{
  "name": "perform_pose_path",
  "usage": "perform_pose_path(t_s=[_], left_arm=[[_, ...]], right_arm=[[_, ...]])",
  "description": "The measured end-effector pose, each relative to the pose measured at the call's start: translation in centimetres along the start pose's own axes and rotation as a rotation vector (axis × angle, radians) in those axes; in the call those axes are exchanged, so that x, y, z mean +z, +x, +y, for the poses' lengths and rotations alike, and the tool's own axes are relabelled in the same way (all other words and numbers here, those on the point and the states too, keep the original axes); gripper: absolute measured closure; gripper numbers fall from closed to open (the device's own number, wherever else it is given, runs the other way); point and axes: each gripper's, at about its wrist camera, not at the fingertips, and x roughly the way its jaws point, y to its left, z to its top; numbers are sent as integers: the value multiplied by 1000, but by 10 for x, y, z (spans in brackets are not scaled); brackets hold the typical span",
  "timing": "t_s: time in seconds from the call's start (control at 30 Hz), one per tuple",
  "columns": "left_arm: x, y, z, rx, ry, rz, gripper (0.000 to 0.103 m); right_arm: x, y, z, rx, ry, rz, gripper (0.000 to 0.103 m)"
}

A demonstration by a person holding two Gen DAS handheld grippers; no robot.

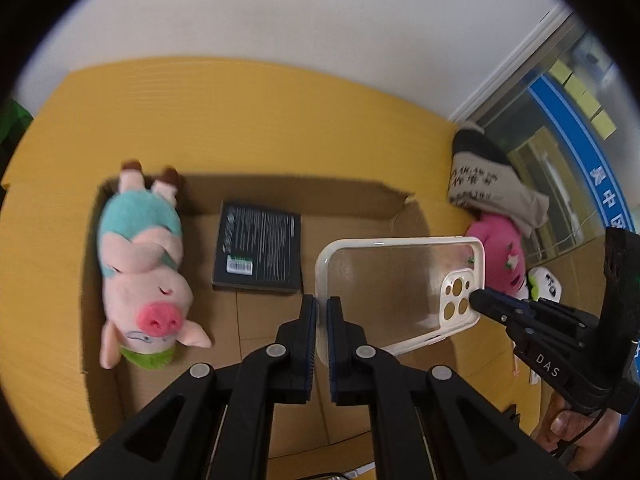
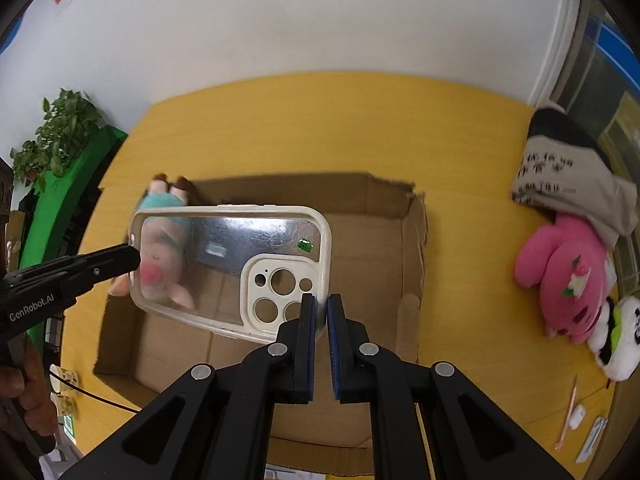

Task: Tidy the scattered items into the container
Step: 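Lift the phone case with the right gripper and carry it over the box, then open the right gripper to drop the phone case into the box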

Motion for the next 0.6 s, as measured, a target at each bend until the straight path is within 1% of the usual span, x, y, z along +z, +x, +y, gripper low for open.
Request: perform_pose_path(t_s=[0.13, 0.2, 0.37, 0.5, 0.6], left_arm=[[-10, 50, 12, 21, -17, 92, 99], [-15, 69, 17, 42, -9, 129, 99], [-25, 93, 35, 80, -24, 186, 99], [-34, 105, 53, 118, -57, 217, 99], [-37, 113, 62, 162, -64, 232, 99]], right_arm=[[-20, 52, -16, 4, 37, 104, 96], [-29, 70, -18, 5, 51, 139, 96], [-50, 115, -17, 19, 79, 223, 96], [-57, 138, -6, 32, 73, 251, 96], [-58, 150, 2, 37, 60, 258, 96]])
